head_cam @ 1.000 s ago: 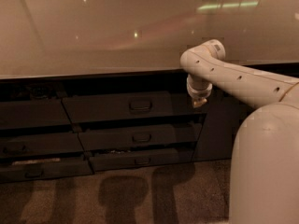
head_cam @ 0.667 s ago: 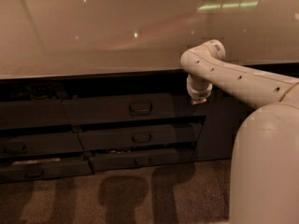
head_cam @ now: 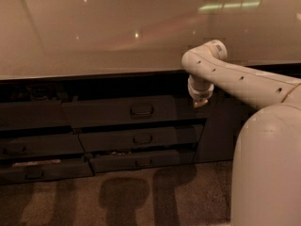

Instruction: Open top drawer

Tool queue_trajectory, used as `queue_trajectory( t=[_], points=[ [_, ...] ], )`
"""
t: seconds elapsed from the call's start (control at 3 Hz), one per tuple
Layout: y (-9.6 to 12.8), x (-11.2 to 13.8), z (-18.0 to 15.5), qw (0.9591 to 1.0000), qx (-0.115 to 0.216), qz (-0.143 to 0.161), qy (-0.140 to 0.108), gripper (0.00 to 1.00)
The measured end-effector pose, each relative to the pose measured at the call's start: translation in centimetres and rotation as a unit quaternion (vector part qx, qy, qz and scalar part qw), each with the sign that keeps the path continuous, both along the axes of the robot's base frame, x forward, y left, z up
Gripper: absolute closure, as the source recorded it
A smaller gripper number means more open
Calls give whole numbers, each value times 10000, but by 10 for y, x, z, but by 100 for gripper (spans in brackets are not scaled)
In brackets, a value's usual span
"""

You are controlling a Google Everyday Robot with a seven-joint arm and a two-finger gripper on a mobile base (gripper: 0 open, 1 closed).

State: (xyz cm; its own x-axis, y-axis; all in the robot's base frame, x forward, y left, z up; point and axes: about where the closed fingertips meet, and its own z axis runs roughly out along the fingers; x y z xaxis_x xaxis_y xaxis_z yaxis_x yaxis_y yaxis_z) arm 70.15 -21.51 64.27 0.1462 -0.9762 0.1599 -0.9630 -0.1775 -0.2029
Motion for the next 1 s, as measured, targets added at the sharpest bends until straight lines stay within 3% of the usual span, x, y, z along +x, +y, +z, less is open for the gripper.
queue_trajectory(
  t=[1.0],
  points=[
    [1,-6,3,10000,-27,21,10,100]
  ],
)
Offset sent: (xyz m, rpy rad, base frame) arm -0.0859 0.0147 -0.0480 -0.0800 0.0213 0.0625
